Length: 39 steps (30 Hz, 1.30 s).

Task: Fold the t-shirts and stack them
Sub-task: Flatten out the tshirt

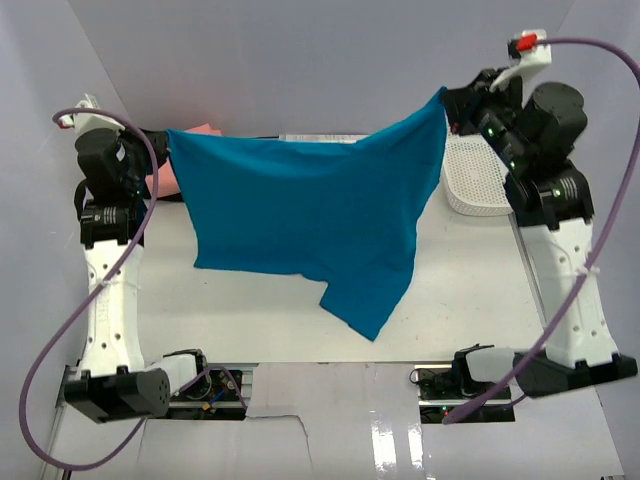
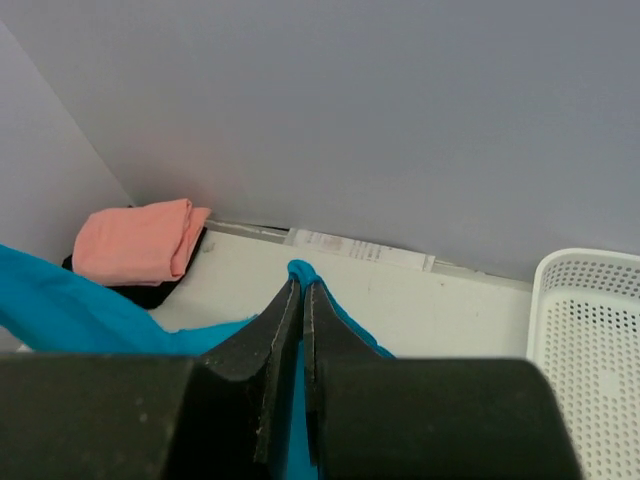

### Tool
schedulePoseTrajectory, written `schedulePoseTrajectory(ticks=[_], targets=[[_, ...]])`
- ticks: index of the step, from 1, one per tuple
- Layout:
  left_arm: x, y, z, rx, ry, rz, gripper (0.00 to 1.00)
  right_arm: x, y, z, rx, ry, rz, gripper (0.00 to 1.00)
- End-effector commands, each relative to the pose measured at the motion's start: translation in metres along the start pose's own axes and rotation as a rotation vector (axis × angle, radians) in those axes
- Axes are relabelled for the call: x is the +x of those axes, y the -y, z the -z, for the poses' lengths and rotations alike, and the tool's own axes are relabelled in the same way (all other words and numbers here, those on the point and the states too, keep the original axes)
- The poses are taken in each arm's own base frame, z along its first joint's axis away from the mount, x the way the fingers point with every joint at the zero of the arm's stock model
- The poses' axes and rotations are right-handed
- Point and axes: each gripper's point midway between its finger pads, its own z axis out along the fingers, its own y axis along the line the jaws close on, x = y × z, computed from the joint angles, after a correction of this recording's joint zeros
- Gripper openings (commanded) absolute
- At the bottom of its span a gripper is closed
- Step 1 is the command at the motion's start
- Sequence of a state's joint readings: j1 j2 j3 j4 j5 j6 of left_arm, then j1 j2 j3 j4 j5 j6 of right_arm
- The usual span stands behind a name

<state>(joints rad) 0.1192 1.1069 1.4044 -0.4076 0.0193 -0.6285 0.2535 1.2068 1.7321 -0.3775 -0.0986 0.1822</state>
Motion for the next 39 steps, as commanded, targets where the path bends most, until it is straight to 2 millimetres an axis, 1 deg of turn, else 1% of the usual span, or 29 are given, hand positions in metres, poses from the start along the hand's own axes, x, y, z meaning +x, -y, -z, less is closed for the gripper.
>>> schedulePoseTrajectory(ticks=[1, 2, 3, 4, 6, 7, 8, 10, 12, 15, 16, 18, 19, 20, 21, 22, 23, 24, 25, 26, 27, 28, 29, 30, 33, 34, 35, 36, 39], targets=[[-0.034, 0.031, -0.007, 0.083, 0.068, 0.005, 0.00, -0.042, 0.006, -0.025, 0.044, 0.083, -0.015, 0.08], [-0.029, 0.030, -0.020, 0.077, 0.042, 0.014, 0.00, -0.044, 0.007, -0.030, 0.054, 0.074, -0.035, 0.08], [-0.028, 0.033, -0.024, 0.090, 0.030, 0.017, 0.00, -0.051, 0.008, -0.030, 0.069, 0.070, -0.047, 0.08], [-0.032, 0.037, -0.025, 0.099, 0.031, 0.019, 0.00, -0.041, 0.013, -0.042, 0.082, 0.038, -0.064, 0.08], [-0.032, 0.038, -0.029, 0.100, 0.023, 0.026, 0.00, -0.034, 0.015, -0.044, 0.099, 0.019, -0.108, 0.08], [-0.034, 0.037, -0.027, 0.094, 0.033, 0.021, 0.00, -0.022, 0.030, -0.042, 0.181, 0.006, -0.131, 0.08], [-0.035, 0.038, -0.025, 0.096, 0.037, 0.018, 0.00, -0.022, 0.030, -0.042, 0.181, 0.006, -0.139, 0.08], [-0.038, 0.036, -0.025, 0.080, 0.051, 0.008, 0.00, -0.014, 0.042, -0.039, 0.251, -0.001, -0.166, 0.08], [-0.041, 0.034, -0.024, 0.069, 0.061, 0.001, 0.00, -0.013, 0.047, -0.037, 0.277, 0.000, -0.191, 0.08], [-0.047, 0.039, -0.020, 0.077, 0.071, 0.008, 0.00, -0.019, 0.049, -0.035, 0.292, 0.013, -0.207, 0.08], [-0.049, 0.042, -0.018, 0.083, 0.074, 0.009, 0.00, -0.029, 0.048, -0.029, 0.292, 0.027, -0.206, 0.08], [-0.057, 0.048, -0.010, 0.099, 0.088, 0.010, 0.00, -0.040, 0.044, -0.022, 0.281, 0.048, -0.205, 0.08], [-0.063, 0.052, -0.001, 0.109, 0.108, 0.013, 0.00, -0.050, 0.041, -0.012, 0.279, 0.074, -0.209, 0.08], [-0.067, 0.053, 0.005, 0.108, 0.122, 0.015, 0.00, -0.053, 0.040, -0.005, 0.281, 0.082, -0.214, 0.08], [-0.073, 0.057, 0.019, 0.119, 0.144, 0.021, 0.00, -0.062, 0.038, 0.009, 0.296, 0.111, -0.238, 0.08], [-0.077, 0.057, 0.027, 0.116, 0.159, 0.028, 0.00, -0.064, 0.038, 0.018, 0.308, 0.120, -0.256, 0.08], [-0.073, 0.052, 0.030, 0.098, 0.159, 0.038, 0.00, -0.054, 0.041, 0.021, 0.325, 0.101, -0.271, 0.08], [-0.071, 0.045, 0.036, 0.070, 0.165, 0.055, 0.00, -0.053, 0.039, 0.028, 0.325, 0.107, -0.285, 0.08], [-0.070, 0.043, 0.042, 0.060, 0.169, 0.083, 0.00, -0.059, 0.034, 0.044, 0.316, 0.135, -0.318, 0.08], [-0.073, 0.043, 0.058, 0.064, 0.190, 0.094, 0.00, -0.058, 0.032, 0.049, 0.310, 0.142, -0.330, 0.08], [-0.060, 0.033, 0.059, 0.037, 0.167, 0.104, 0.00, -0.047, 0.029, 0.060, 0.301, 0.130, -0.346, 0.08], [-0.057, 0.030, 0.066, 0.029, 0.168, 0.116, 0.00, -0.045, 0.027, 0.068, 0.297, 0.135, -0.364, 0.08], [-0.061, 0.031, 0.084, 0.038, 0.197, 0.133, 0.00, -0.042, 0.025, 0.074, 0.295, 0.141, -0.400, 0.08], [-0.057, 0.020, 0.089, -0.003, 0.204, 0.138, 0.00, -0.039, 0.022, 0.089, 0.289, 0.151, -0.415, 0.08], [-0.066, 0.017, 0.117, -0.015, 0.259, 0.141, 0.00, -0.039, 0.020, 0.117, 0.302, 0.188, -0.450, 0.08], [-0.067, 0.017, 0.126, -0.023, 0.262, 0.142, 0.00, -0.045, 0.018, 0.134, 0.303, 0.219, -0.457, 0.08], [-0.072, 0.019, 0.139, -0.010, 0.281, 0.148, 0.00, -0.048, 0.018, 0.144, 0.310, 0.240, -0.469, 0.08], [-0.071, 0.016, 0.146, -0.030, 0.285, 0.154, 0.00, -0.056, 0.015, 0.160, 0.306, 0.274, -0.477, 0.08], [-0.083, 0.017, 0.175, -0.029, 0.344, 0.181, 0.00, -0.071, 0.013, 0.193, 0.326, 0.337, -0.507, 0.08]])
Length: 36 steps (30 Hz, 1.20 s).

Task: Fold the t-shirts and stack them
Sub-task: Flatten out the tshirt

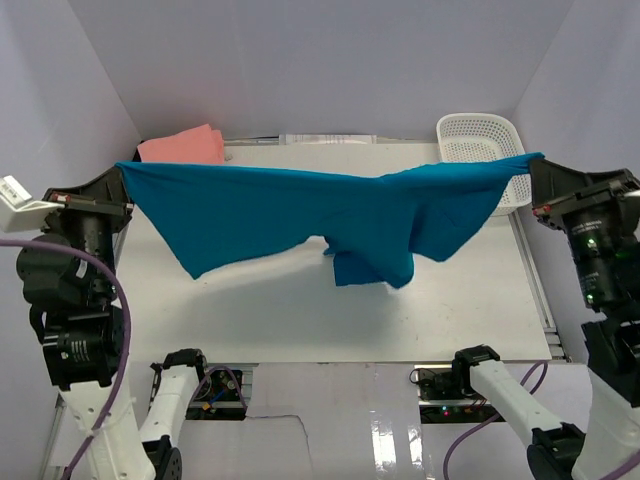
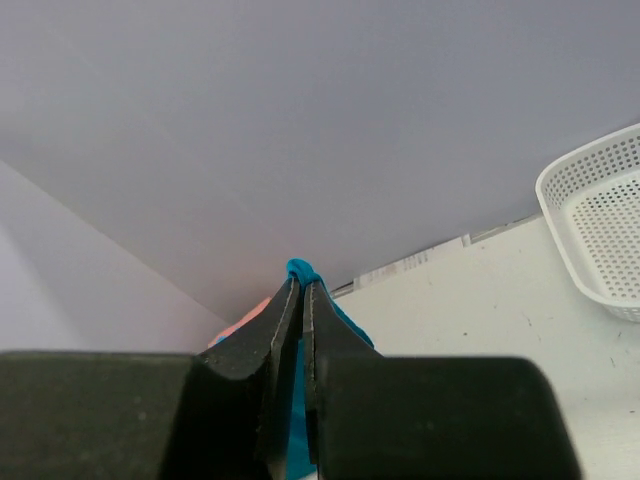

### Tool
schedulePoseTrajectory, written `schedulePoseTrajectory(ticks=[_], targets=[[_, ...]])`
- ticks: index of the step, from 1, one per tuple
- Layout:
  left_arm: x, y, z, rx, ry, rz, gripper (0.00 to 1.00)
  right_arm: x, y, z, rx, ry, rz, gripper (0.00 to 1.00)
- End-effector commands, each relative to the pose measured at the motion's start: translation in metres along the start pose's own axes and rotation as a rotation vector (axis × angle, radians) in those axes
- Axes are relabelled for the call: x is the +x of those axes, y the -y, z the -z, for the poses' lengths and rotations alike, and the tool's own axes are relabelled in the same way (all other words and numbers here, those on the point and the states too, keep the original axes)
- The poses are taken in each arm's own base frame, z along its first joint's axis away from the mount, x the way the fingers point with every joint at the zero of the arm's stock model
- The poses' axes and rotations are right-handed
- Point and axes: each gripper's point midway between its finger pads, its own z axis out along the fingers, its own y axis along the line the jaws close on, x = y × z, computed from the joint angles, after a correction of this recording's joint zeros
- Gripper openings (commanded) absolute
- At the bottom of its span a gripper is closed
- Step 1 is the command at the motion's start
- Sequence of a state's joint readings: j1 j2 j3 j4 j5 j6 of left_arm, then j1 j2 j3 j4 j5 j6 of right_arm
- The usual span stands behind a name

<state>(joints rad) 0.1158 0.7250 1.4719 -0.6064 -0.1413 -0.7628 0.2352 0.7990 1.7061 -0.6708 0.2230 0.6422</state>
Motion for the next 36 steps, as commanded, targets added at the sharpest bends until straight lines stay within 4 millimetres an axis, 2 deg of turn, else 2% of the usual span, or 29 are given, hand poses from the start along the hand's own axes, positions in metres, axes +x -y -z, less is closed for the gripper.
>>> schedulePoseTrajectory(ticks=[1, 3, 4, 7, 9, 12, 13, 14, 17, 18, 20, 21, 22, 23, 25, 26, 27, 28, 29, 31, 32, 33, 34, 35, 36], targets=[[-0.021, -0.007, 0.021, -0.063, 0.073, 0.027, 0.00, -0.044, -0.006, 0.033, 0.019, 0.143, -0.075, 0.08], [-0.031, -0.001, 0.032, -0.046, 0.099, 0.034, 0.00, -0.056, -0.012, 0.045, 0.004, 0.166, -0.071, 0.08], [-0.039, 0.006, 0.037, -0.032, 0.112, 0.038, 0.00, -0.068, -0.020, 0.057, -0.022, 0.189, -0.071, 0.08], [-0.042, 0.009, 0.038, -0.031, 0.114, 0.043, 0.00, -0.073, -0.027, 0.063, -0.040, 0.188, -0.059, 0.08], [-0.042, 0.010, 0.037, -0.028, 0.110, 0.047, 0.00, -0.074, -0.029, 0.062, -0.045, 0.184, -0.058, 0.08], [-0.030, 0.000, 0.023, -0.066, 0.080, 0.053, 0.00, -0.058, -0.015, 0.044, 0.014, 0.152, -0.065, 0.08], [-0.021, -0.006, 0.014, -0.088, 0.058, 0.053, 0.00, -0.051, -0.010, 0.036, 0.033, 0.137, -0.070, 0.08], [-0.006, -0.017, 0.003, -0.114, 0.027, 0.050, 0.00, -0.034, -0.001, 0.019, 0.055, 0.100, -0.065, 0.08], [0.027, -0.036, -0.019, -0.155, -0.053, 0.056, 0.00, 0.003, 0.014, -0.011, 0.087, 0.010, -0.072, 0.08], [0.046, -0.050, -0.028, -0.185, -0.094, 0.054, 0.00, 0.025, 0.026, -0.026, 0.112, -0.035, -0.071, 0.08], [0.065, -0.064, -0.040, -0.213, -0.128, 0.056, 0.00, 0.049, 0.039, -0.041, 0.138, -0.081, -0.071, 0.08], [0.073, -0.071, -0.045, -0.225, -0.142, 0.053, 0.00, 0.067, 0.051, -0.052, 0.160, -0.106, -0.064, 0.08], [0.089, -0.085, -0.051, -0.255, -0.172, 0.045, 0.00, 0.075, 0.057, -0.059, 0.176, -0.117, -0.057, 0.08], [0.095, -0.090, -0.058, -0.262, -0.176, 0.037, 0.00, 0.086, 0.064, -0.071, 0.195, -0.143, -0.038, 0.08], [0.123, -0.111, -0.077, -0.319, -0.244, 0.022, 0.00, 0.103, 0.073, -0.088, 0.210, -0.176, -0.021, 0.08], [0.131, -0.115, -0.086, -0.329, -0.257, 0.021, 0.00, 0.117, 0.080, -0.103, 0.228, -0.210, -0.009, 0.08], [0.152, -0.128, -0.099, -0.361, -0.312, 0.017, 0.00, 0.122, 0.082, -0.113, 0.228, -0.213, -0.004, 0.08], [0.162, -0.135, -0.106, -0.377, -0.334, 0.020, 0.00, 0.129, 0.083, -0.122, 0.223, -0.227, 0.000, 0.08], [0.169, -0.137, -0.115, -0.375, -0.340, 0.029, 0.00, 0.145, 0.091, -0.138, 0.234, -0.257, 0.012, 0.08], [0.190, -0.150, -0.131, -0.395, -0.373, 0.042, 0.00, 0.152, 0.092, -0.158, 0.224, -0.254, 0.024, 0.08], [0.191, -0.148, -0.142, -0.375, -0.360, 0.052, 0.00, 0.168, 0.102, -0.175, 0.241, -0.287, 0.039, 0.08], [0.197, -0.149, -0.149, -0.374, -0.365, 0.056, 0.00, 0.171, 0.103, -0.184, 0.237, -0.288, 0.047, 0.08], [0.214, -0.161, -0.161, -0.406, -0.397, 0.053, 0.00, 0.177, 0.103, -0.206, 0.225, -0.294, 0.059, 0.08], [0.209, -0.153, -0.176, -0.387, -0.382, 0.056, 0.00, 0.181, 0.102, -0.216, 0.212, -0.303, 0.068, 0.08], [0.214, -0.155, -0.186, -0.392, -0.392, 0.052, 0.00, 0.183, 0.101, -0.226, 0.205, -0.308, 0.074, 0.08]])
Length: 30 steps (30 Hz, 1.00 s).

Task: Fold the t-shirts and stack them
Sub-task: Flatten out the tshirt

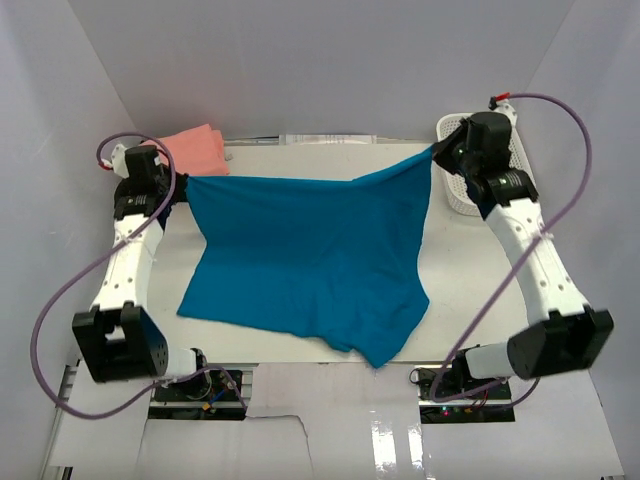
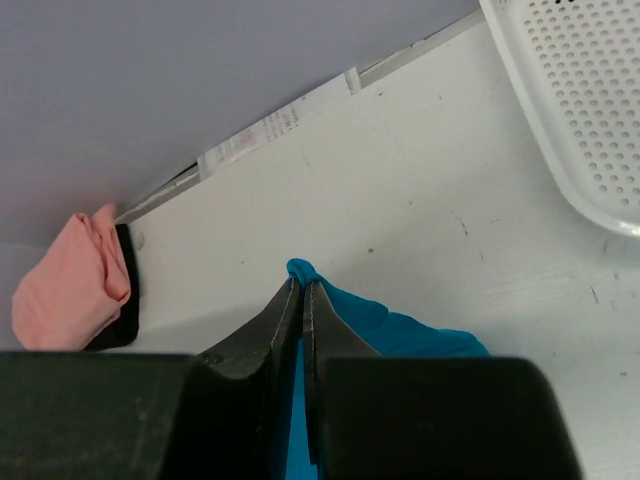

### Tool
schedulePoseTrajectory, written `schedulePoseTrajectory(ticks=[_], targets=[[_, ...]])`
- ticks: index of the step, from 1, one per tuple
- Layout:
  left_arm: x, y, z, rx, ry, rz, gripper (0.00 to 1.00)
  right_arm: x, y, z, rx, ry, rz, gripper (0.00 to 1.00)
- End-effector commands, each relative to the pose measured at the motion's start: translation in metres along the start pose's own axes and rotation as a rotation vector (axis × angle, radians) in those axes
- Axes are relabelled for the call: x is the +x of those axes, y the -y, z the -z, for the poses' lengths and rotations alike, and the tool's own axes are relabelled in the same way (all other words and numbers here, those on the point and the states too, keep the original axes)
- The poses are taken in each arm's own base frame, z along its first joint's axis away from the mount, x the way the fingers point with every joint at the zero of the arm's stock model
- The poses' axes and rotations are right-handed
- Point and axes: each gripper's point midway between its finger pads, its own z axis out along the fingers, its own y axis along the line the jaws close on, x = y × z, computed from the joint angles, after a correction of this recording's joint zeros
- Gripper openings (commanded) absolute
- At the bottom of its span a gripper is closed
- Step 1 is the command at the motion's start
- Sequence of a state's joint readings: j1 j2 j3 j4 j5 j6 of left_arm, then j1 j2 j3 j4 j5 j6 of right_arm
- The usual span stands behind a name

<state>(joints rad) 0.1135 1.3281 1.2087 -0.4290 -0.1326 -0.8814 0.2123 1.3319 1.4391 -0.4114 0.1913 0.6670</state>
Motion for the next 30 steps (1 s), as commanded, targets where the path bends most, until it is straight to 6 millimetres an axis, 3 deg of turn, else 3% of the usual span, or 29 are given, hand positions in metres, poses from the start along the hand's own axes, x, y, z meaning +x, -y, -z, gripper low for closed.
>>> schedulePoseTrajectory(ticks=[1, 2, 3, 4, 5, 7, 10, 12, 15, 22, 30], targets=[[-0.016, 0.036, -0.035, 0.073, 0.032, 0.015, 0.00, -0.035, -0.031, -0.043, -0.093, 0.089, 0.050, 0.08], [-0.023, 0.048, -0.041, 0.090, 0.040, 0.017, 0.00, -0.049, -0.043, -0.047, -0.121, 0.108, 0.055, 0.08], [-0.021, 0.050, -0.050, 0.086, 0.031, 0.016, 0.00, -0.048, -0.046, -0.056, -0.127, 0.098, 0.061, 0.08], [-0.017, 0.049, -0.060, 0.080, 0.020, 0.020, 0.00, -0.036, -0.040, -0.079, -0.111, 0.058, 0.075, 0.08], [-0.007, 0.045, -0.078, 0.067, -0.002, 0.019, 0.00, -0.039, -0.045, -0.086, -0.124, 0.060, 0.074, 0.08], [0.000, 0.043, -0.092, 0.059, -0.005, 0.020, 0.00, -0.029, -0.043, -0.106, -0.133, 0.028, 0.085, 0.08], [0.017, 0.027, -0.118, 0.019, -0.031, 0.030, 0.00, 0.004, -0.027, -0.149, -0.116, -0.044, 0.100, 0.08], [0.031, 0.014, -0.136, -0.020, -0.044, 0.038, 0.00, 0.013, -0.026, -0.165, -0.131, -0.060, 0.100, 0.08], [0.044, 0.009, -0.155, -0.035, -0.067, 0.030, 0.00, 0.050, -0.021, -0.200, -0.182, -0.156, 0.102, 0.08], [0.044, 0.011, -0.171, -0.034, -0.046, -0.023, 0.00, 0.078, -0.024, -0.237, -0.243, -0.232, 0.112, 0.08], [0.034, 0.023, -0.173, -0.007, -0.031, -0.055, 0.00, 0.093, -0.007, -0.236, -0.198, -0.263, 0.114, 0.08]])
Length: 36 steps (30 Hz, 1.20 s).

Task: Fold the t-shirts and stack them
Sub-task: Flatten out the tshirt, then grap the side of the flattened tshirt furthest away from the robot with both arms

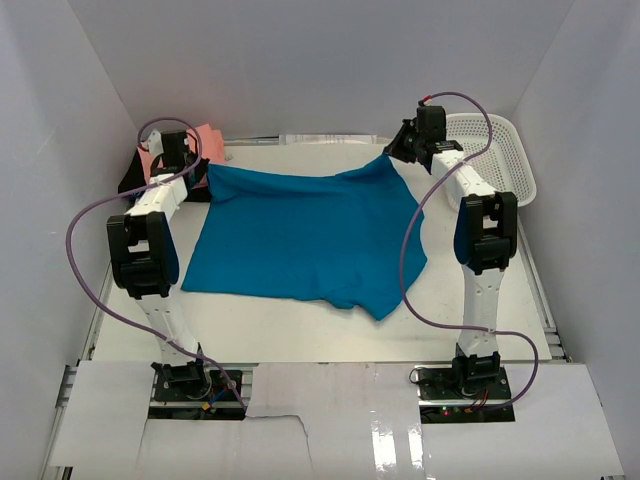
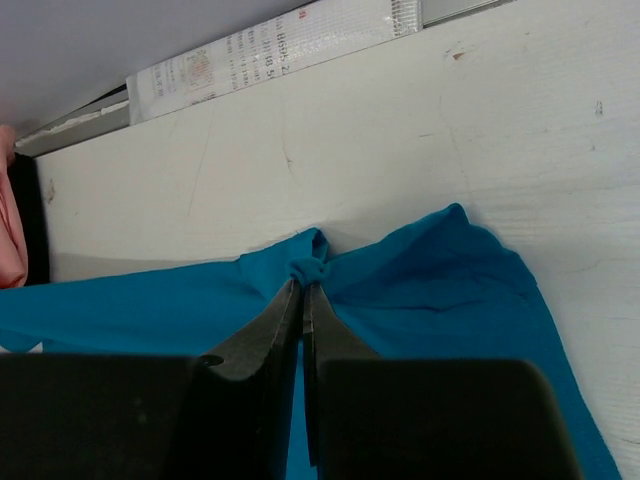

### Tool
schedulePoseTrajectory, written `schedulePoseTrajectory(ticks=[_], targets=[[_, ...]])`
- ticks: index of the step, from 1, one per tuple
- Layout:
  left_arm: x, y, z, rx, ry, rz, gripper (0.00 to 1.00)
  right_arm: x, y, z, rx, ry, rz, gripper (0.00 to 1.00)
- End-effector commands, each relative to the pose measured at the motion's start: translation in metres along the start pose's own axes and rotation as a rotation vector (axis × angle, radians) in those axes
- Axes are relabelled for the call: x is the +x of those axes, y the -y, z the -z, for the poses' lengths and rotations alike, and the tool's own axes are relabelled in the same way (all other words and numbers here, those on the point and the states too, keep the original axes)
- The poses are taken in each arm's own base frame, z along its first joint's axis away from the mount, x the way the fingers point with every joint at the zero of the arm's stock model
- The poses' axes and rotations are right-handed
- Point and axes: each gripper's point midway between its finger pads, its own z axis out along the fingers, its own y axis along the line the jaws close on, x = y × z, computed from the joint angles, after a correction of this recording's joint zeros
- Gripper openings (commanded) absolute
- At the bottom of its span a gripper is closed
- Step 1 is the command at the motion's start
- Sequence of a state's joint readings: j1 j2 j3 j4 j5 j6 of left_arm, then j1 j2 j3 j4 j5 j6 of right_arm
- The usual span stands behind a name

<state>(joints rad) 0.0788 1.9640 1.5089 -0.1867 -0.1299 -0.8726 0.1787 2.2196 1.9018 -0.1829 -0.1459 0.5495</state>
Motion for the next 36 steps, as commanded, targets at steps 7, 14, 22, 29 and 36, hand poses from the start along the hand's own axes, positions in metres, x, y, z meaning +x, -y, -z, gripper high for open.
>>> schedulePoseTrajectory(ticks=[7, 14, 22, 29, 36], targets=[[-0.018, 0.040, -0.009, 0.117, 0.013, -0.065, 0.00, -0.037, 0.001, 0.043, 0.032, 0.117, 0.012, 0.08], [0.014, 0.054, -0.030, 0.206, -0.115, -0.100, 0.00, -0.048, 0.022, 0.059, 0.078, 0.148, -0.020, 0.08], [0.028, 0.062, -0.037, 0.237, -0.138, -0.155, 0.00, -0.061, 0.024, 0.067, 0.063, 0.169, -0.020, 0.08], [0.018, 0.060, -0.034, 0.218, -0.100, -0.183, 0.00, -0.053, 0.023, 0.071, 0.045, 0.155, -0.023, 0.08], [0.007, 0.059, -0.025, 0.198, -0.065, -0.193, 0.00, -0.035, 0.029, 0.080, 0.053, 0.144, -0.031, 0.08]])
